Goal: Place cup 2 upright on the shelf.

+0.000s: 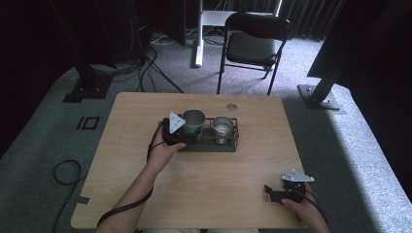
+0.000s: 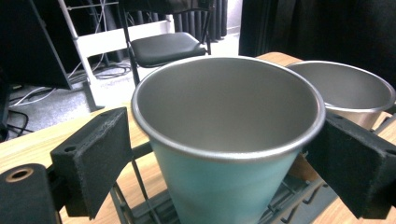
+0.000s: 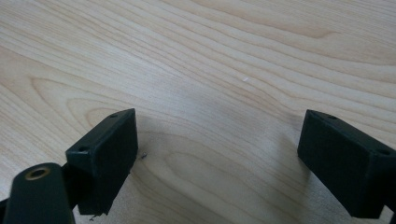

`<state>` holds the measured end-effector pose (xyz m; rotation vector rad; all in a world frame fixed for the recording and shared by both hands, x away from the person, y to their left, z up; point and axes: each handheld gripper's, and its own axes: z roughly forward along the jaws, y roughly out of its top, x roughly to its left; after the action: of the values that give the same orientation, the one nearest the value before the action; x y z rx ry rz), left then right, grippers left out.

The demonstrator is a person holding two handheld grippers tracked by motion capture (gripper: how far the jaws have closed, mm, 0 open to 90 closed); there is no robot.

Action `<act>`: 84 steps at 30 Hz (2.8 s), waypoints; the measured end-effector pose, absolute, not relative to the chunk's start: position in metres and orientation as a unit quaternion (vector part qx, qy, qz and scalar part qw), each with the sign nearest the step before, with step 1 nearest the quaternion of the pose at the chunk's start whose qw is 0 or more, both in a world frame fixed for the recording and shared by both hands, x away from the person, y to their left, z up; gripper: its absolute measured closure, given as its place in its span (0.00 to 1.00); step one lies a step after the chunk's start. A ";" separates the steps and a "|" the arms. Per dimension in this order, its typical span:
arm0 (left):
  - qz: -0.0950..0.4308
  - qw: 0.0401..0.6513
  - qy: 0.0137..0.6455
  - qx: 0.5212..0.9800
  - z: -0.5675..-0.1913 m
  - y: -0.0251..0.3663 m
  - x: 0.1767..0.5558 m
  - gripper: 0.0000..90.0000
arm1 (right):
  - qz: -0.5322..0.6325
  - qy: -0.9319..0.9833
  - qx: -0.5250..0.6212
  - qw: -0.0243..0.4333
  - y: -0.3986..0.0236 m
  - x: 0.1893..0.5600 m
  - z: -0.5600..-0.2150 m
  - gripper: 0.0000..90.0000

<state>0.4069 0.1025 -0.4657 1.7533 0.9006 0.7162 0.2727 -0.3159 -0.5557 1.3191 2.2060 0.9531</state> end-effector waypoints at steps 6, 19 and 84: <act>0.294 0.493 0.372 0.729 -0.465 0.108 0.402 0.10 | 0.341 0.789 0.471 0.199 -0.316 0.273 -0.556 0.13; 0.290 0.505 0.365 0.727 -0.459 0.121 0.387 0.10 | 0.341 0.789 0.472 0.199 -0.316 0.273 -0.556 0.13; 0.264 0.475 0.403 0.737 -0.503 0.219 0.306 0.10 | 0.341 0.789 0.472 0.199 -0.316 0.273 -0.556 0.13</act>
<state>0.3064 0.2194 -0.5031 1.8018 0.9845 0.6454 0.2726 -0.3158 -0.5557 1.3190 2.2062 0.9528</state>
